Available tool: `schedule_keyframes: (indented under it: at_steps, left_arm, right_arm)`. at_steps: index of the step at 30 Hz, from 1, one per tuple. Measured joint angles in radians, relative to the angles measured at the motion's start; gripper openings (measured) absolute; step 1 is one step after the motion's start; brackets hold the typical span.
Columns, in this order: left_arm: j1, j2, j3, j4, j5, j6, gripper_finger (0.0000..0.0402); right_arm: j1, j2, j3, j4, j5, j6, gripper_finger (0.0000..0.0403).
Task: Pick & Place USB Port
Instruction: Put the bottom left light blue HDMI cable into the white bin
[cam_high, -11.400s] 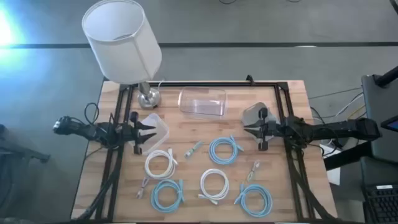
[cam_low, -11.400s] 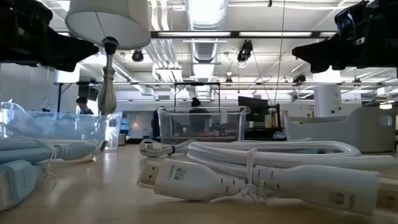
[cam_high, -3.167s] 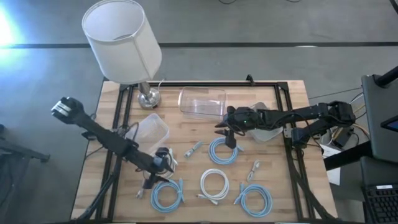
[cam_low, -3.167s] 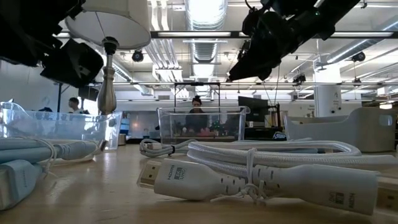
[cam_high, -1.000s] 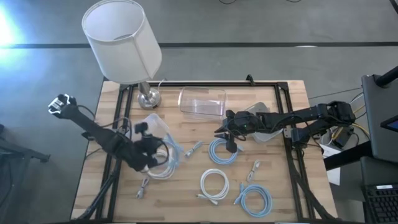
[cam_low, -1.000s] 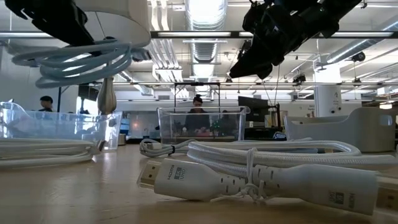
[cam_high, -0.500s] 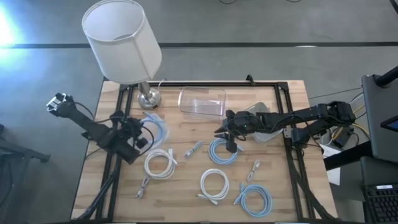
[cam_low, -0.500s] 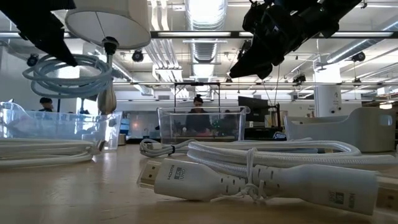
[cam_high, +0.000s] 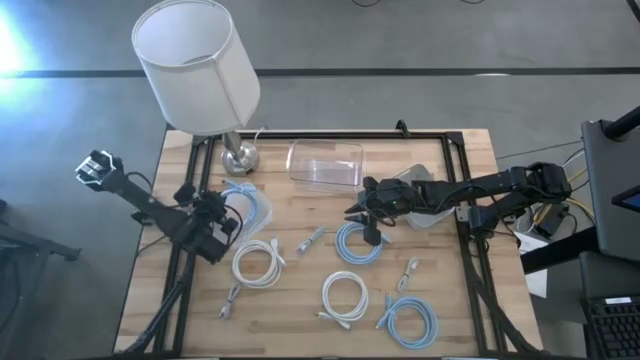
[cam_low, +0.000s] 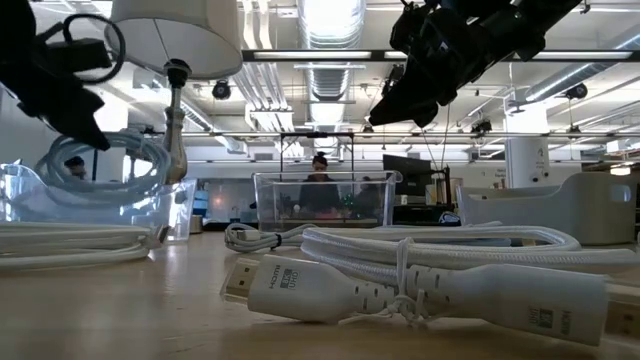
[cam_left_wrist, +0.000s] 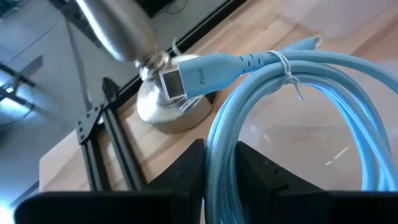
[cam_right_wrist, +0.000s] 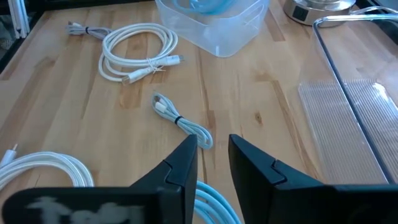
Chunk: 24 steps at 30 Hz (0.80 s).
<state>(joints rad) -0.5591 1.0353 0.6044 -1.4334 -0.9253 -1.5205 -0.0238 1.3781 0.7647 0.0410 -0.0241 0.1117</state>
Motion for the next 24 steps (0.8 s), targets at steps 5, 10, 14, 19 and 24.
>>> schedule_keyframes:
  at_steps: [5,10,14,19,24]
  left_arm:
    - [0.002,0.018,-0.019,0.054,0.002,0.021,0.0081]
    - [0.013,0.039,-0.017,0.058,0.006,0.031,0.0083]
    - [0.04,0.056,-0.017,0.067,0.009,0.031,0.0093]
    - [0.07,0.084,-0.014,0.072,0.009,0.031,0.0122]
    - [0.096,0.107,-0.007,0.08,0.008,0.044,0.0153]
  right_arm:
    - [0.0,0.0,0.0,0.0,0.0,-0.007,0.009]
    - [0.0,0.0,0.0,0.001,0.0,-0.01,0.0082]
    - [0.0,0.0,0.0,0.001,0.0,-0.01,0.0076]
    - [0.0,0.0,0.0,0.001,0.0,-0.01,0.0073]
    - [0.0,0.0,0.0,0.001,0.0,-0.01,0.008]
